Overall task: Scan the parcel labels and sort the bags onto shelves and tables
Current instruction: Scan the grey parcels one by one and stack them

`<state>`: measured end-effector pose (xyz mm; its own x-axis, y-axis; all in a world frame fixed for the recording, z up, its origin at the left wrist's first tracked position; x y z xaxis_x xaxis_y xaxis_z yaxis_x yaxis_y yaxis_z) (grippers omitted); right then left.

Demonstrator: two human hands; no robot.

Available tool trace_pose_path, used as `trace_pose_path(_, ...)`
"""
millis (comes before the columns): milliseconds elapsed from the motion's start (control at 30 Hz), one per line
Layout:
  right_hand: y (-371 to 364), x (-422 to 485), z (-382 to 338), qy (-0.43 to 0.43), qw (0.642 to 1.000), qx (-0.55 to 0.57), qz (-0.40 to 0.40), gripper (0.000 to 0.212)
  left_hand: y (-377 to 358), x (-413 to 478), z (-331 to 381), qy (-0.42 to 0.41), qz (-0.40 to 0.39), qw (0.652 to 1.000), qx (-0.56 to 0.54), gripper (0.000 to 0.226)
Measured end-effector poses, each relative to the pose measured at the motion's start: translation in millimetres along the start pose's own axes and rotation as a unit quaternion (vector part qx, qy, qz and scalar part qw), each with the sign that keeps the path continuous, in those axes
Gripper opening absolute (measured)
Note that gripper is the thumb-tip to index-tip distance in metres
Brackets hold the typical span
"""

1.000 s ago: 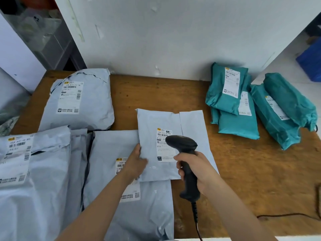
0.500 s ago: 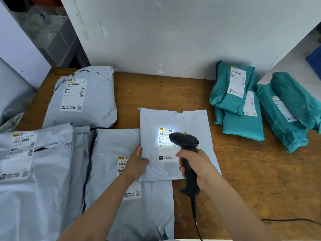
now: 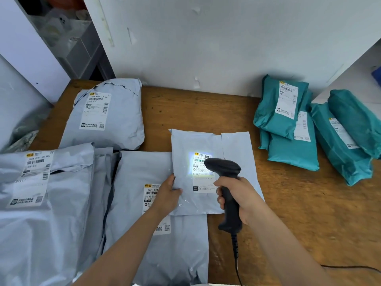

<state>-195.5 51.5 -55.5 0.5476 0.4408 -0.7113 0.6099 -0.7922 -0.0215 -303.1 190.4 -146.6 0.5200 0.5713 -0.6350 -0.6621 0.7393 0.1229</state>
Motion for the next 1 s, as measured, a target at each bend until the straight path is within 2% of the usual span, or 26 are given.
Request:
trace_pose_path(167,3.4,-1.1,-1.9,-0.002,1.0,-0.002,-0.006,0.014,1.0,1.9,-4.3,-0.004,-0.008,1.0,-0.004,0.045)
trace_pose_path(300,6.2,-2.5,-2.7,-0.005,1.0,-0.002,-0.007,0.004,0.5,2.0,-4.3,0.002,-0.013,1.0,-0.017,0.044)
trace_pose_path(533,5.7,-1.8,-3.5,-0.005,1.0,-0.003,-0.005,0.009,0.7,4.3,-6.0,0.0,-0.009,1.0,-0.012,0.043)
trace_pose_path(1000,3.7,-2.8,-4.7,-0.008,1.0,-0.007,-0.009,0.005,1.4,2.1,-4.3,-0.004,0.0,1.0,0.002,0.043)
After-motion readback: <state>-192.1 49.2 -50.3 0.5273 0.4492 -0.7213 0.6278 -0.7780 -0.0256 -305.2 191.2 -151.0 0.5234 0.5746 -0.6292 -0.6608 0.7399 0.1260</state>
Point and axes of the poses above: each hand's wrist, its own x-axis towards the middle knuckle, its own y-axis out of the back of the hand, z = x × y, the point moved 6 cm from there along x, towards the middle knuckle, and after that the axes turned 7 degrees about y, right-handed, at the moved point
